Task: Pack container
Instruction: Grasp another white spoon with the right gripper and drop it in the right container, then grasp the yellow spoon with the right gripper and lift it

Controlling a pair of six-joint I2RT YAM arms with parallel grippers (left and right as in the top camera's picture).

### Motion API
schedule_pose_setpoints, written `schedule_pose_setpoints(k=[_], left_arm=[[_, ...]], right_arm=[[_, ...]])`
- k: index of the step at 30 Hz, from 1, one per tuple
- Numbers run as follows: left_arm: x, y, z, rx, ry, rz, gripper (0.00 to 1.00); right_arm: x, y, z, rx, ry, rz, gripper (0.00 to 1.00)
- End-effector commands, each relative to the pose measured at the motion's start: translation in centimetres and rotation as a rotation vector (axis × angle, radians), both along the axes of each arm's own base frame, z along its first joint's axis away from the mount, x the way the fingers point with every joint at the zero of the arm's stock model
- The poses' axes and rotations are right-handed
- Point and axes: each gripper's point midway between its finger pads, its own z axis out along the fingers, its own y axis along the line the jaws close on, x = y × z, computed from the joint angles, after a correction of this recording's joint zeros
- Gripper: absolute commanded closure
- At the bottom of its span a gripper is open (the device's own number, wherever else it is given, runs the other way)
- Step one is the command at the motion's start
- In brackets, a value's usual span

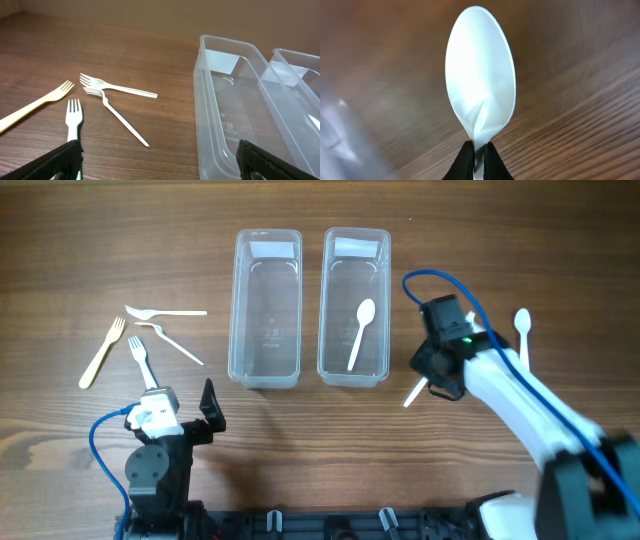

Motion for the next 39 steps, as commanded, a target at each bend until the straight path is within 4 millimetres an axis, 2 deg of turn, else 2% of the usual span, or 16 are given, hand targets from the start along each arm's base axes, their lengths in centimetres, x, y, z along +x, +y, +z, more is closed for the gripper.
schedule_pose_setpoints(k=[1, 2, 5, 7, 8, 10, 15, 16, 18, 21, 23, 25, 29, 34, 36, 39], left_arm=[[0.0, 0.1, 0.0, -0.008, -0.006, 0.008, 0.00], [0.0, 0.1, 0.0, -0.008, -0.006, 0.008, 0.00], [0.0, 0.1, 0.0, -0.008, -0.006, 0.008, 0.00], [0.0, 0.1, 0.0, -0.008, -0.006, 0.008, 0.00], [0.0, 0.1, 0.0, -0.008, -0.006, 0.008, 0.00], [0.0, 0.1, 0.0, -0.008, -0.006, 0.008, 0.00], [0.0, 0.1, 0.0, -0.008, -0.006, 0.008, 0.00], [0.0, 0.1, 0.0, -0.008, -0.006, 0.008, 0.00], [0.0, 0.1, 0.0, -0.008, -0.006, 0.008, 0.00], [0.0, 0.1, 0.0, -0.008, -0.006, 0.008, 0.00], [0.0, 0.1, 0.0, -0.008, -0.006, 0.008, 0.00], [0.0, 0.1, 0.0, -0.008, -0.006, 0.008, 0.00], [0.0, 0.1, 0.0, -0.008, -0.006, 0.008, 0.00], [0.0, 0.1, 0.0, -0.008, -0.006, 0.008, 0.00], [0.0, 0.1, 0.0, -0.008, -0.006, 0.008, 0.00], [0.0, 0.1, 0.0, -0.008, -0.006, 0.008, 0.00]], right_arm=[[2.7, 2.1, 9.1, 0.003, -0.300, 0.232, 0.96], [2.9, 3.7, 12.0, 0.021, -0.409, 0.346, 0.96], [3.1, 7.6, 17.6, 0.044, -0.642, 0.580, 0.96], [3.2, 9.4, 19.5, 0.035, -0.736, 0.662, 0.96], [4.1, 11.0, 19.3, 0.048, -0.756, 0.684, 0.96], [5.1, 11.6, 18.0, 0.047, -0.737, 0.689, 0.96], [7.5, 13.9, 12.7, 0.084, -0.647, 0.733, 0.96], [7.9, 14.1, 12.1, 0.084, -0.639, 0.731, 0.91], [8.3, 14.3, 11.8, 0.086, -0.646, 0.729, 0.53], [8.2, 14.2, 13.9, 0.078, -0.697, 0.739, 0.44], [7.7, 12.8, 16.4, 0.010, -0.727, 0.729, 0.44], [6.6, 8.8, 19.0, -0.121, -0.719, 0.630, 0.41], [2.6, 0.9, 22.2, -0.375, -0.654, 0.593, 0.37], [-1.3, -8.1, 22.5, -0.524, -0.518, 0.455, 0.42], [-1.8, -10.1, 21.9, -0.535, -0.470, 0.429, 0.46], [-1.9, -11.4, 20.2, -0.525, -0.388, 0.482, 0.47]])
